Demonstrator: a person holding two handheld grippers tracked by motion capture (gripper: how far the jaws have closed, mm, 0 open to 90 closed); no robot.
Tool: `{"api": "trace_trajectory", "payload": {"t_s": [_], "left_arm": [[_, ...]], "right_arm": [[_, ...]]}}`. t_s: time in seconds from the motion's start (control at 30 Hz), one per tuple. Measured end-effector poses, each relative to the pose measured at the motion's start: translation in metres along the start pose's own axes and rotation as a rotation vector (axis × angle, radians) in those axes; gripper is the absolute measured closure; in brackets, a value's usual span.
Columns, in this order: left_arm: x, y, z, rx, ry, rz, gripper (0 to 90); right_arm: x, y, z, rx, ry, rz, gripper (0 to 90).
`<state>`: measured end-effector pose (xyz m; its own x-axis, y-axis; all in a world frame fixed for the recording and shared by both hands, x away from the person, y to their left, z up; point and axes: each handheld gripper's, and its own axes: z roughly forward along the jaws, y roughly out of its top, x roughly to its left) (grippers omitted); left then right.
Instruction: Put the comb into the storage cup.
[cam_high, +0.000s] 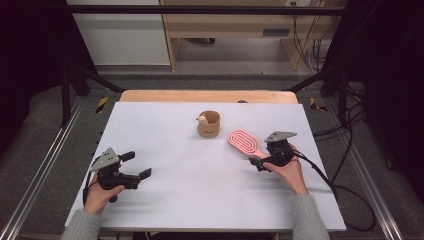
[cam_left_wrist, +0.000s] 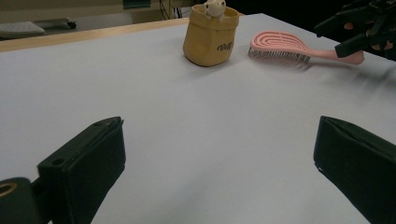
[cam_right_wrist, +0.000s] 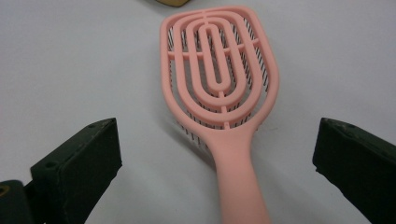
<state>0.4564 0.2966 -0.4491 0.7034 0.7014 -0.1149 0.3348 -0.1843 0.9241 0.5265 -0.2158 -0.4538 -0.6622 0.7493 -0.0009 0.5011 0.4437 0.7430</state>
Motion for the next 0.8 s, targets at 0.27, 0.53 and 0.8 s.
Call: {"api": "trace_trajectory", "payload": {"t_s": [0.27,0.53,0.8], "left_arm": [[-0.0001,-0.0003,0.0005,0.003,0.0,0.002,2.1],[-0.0002,-0.0005,0.0009,0.007,-0.003,0.006,2.2],[-0.0002,-0.0007,0.0011,0.007,-0.002,0.005,2.2]], "right_arm": [[-0.0009,-0.0006,0.0071,0.053,-0.004,0.0,4.1],[-0.0025,-0.0021,0.0109,0.115,-0.019,0.005,16.3],[-0.0038,-0.0021,0.0107,0.145,-0.012,0.009,33.5]]}}
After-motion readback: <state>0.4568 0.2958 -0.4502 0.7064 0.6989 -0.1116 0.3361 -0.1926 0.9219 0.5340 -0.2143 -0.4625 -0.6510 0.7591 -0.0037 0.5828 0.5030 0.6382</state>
